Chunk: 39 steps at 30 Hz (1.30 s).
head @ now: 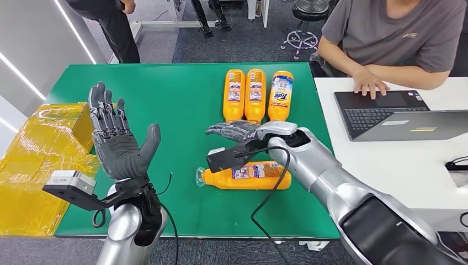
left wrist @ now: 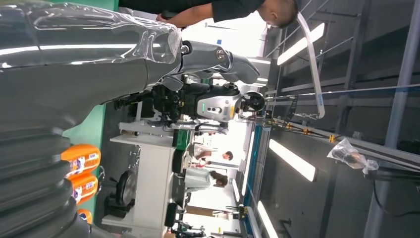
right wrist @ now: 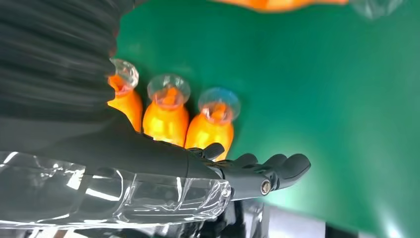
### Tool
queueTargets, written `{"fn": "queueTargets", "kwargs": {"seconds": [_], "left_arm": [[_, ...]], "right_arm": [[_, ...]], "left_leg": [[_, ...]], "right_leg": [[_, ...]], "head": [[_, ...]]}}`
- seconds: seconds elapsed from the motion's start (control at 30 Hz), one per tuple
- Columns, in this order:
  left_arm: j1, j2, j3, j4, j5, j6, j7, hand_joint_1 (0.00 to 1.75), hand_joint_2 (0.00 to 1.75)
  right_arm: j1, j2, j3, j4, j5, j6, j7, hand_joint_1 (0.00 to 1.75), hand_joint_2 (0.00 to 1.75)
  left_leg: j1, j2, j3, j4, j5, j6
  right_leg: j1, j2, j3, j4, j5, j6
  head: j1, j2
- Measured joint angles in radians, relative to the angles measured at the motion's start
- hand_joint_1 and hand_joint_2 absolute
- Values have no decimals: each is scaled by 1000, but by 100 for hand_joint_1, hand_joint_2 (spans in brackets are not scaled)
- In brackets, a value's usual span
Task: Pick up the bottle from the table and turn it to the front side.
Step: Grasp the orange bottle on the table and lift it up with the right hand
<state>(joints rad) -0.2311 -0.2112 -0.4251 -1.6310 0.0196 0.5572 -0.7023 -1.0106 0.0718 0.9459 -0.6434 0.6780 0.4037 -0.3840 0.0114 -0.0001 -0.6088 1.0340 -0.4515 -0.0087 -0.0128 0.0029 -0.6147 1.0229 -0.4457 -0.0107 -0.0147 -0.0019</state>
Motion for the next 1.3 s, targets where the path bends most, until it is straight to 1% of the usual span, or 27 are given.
{"fn": "queueTargets", "kwargs": {"seconds": [0.17, 0.33, 0.43, 0.77, 0.93, 1.13, 1.3], "left_arm": [[-1, -1, 1, 12, 5, -5, 0, 0, 175], [-1, -1, 5, 22, 16, -7, 0, 0, 175], [-1, -2, 6, 28, 16, -13, 0, 0, 175], [5, -2, 6, 33, 7, -19, 0, 0, 175], [17, -1, 7, 33, 2, -16, 0, 0, 175], [20, -1, 7, 33, 2, -15, 0, 0, 175], [22, -1, 7, 33, 1, -18, 0, 0, 175]], "right_arm": [[-12, 3, 68, 54, -24, 59, -20, 0, 175], [-21, 0, 151, 90, -38, 182, -34, 0, 175], [-22, -10, 192, 101, -48, 206, -30, 0, 175], [-22, -50, 258, 106, -77, 174, 30, 0, 175], [-13, -72, 298, 106, -56, 114, 57, 0, 175], [-4, -87, 328, 105, -50, 95, 68, 0, 175], [10, -109, 341, 104, -32, 27, 117, 0, 175]], "left_leg": [[0, 0, 0, 0, 0, 0], [0, 0, 0, 0, 0, 0], [0, 0, 0, 0, 0, 0], [0, 0, 0, 0, 0, 0], [0, 0, 0, 0, 0, 0], [0, 0, 0, 0, 0, 0], [0, 0, 0, 0, 0, 0]], "right_leg": [[0, 0, 0, 0, 0, 0], [0, 0, 0, 0, 0, 0], [0, 0, 0, 0, 0, 0], [0, 0, 0, 0, 0, 0], [0, 0, 0, 0, 0, 0], [0, 0, 0, 0, 0, 0], [0, 0, 0, 0, 0, 0]], "head": [[0, 0], [0, 0], [0, 0], [0, 0], [0, 0], [0, 0], [0, 0]]}}
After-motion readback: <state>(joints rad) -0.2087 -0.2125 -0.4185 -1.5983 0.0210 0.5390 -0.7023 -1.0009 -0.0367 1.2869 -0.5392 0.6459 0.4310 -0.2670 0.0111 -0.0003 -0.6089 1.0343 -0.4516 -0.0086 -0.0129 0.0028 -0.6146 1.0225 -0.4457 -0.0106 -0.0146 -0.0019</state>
